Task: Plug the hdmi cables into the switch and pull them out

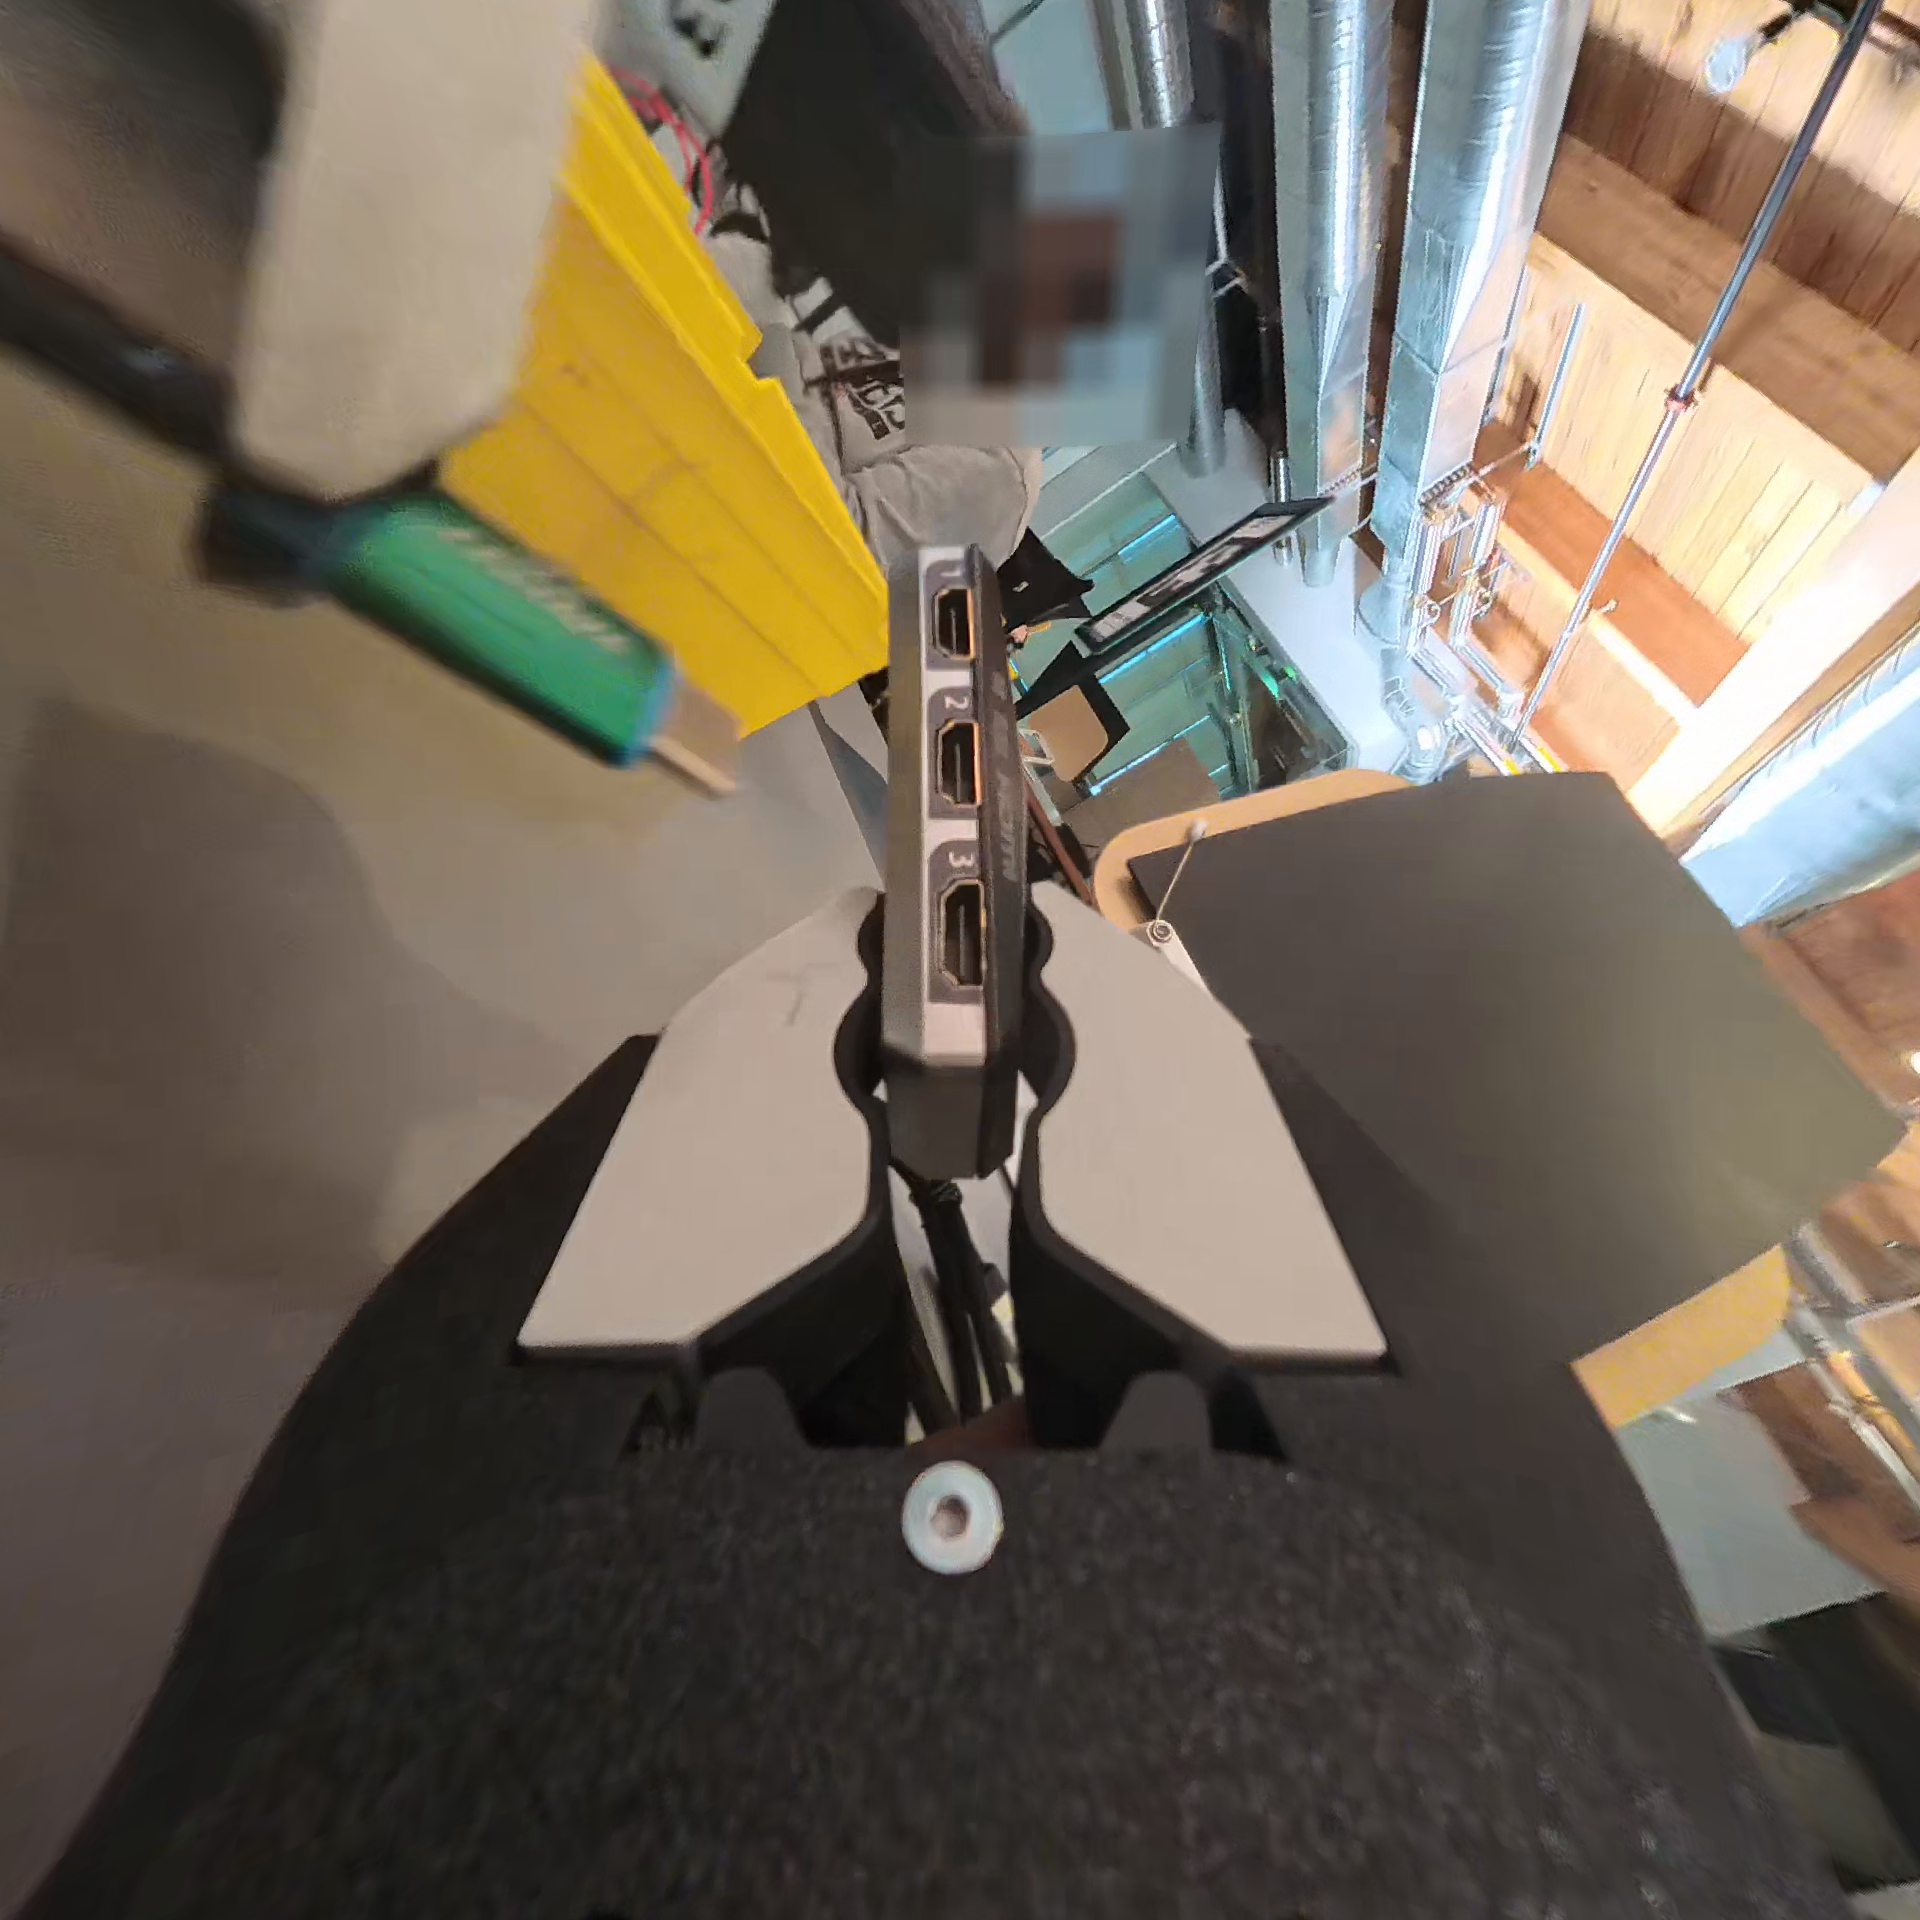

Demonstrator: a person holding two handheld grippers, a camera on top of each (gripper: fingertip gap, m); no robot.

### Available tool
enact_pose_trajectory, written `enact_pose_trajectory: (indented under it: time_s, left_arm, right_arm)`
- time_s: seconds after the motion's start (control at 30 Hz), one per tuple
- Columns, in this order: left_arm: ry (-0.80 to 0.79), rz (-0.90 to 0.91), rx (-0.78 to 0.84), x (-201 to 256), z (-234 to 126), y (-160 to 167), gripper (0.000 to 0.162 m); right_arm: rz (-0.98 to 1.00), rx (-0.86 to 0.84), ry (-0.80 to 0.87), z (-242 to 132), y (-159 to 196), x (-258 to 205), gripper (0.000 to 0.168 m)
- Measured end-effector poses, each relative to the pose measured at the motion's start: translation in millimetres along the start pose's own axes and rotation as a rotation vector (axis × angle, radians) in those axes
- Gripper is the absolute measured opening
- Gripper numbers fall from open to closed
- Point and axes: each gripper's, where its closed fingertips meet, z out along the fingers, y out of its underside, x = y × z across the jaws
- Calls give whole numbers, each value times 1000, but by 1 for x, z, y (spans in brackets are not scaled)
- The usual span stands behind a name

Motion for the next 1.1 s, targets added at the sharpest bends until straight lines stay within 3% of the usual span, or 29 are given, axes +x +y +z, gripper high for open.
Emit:
enact_pose_trajectory:
  time_s: [0.13,0.57,1.1]
  left_arm:
    - [-21,-18,61,0,-9,-16,9]
    - [-83,-77,139,-17,-19,-25,8]
    - [24,-224,312,-20,-18,-37,9]
  right_arm:
    - [-91,-25,-11,2,0,-10,22]
    - [-240,-107,22,7,6,-14,22]
    - [-309,-181,67,10,16,-7,21]
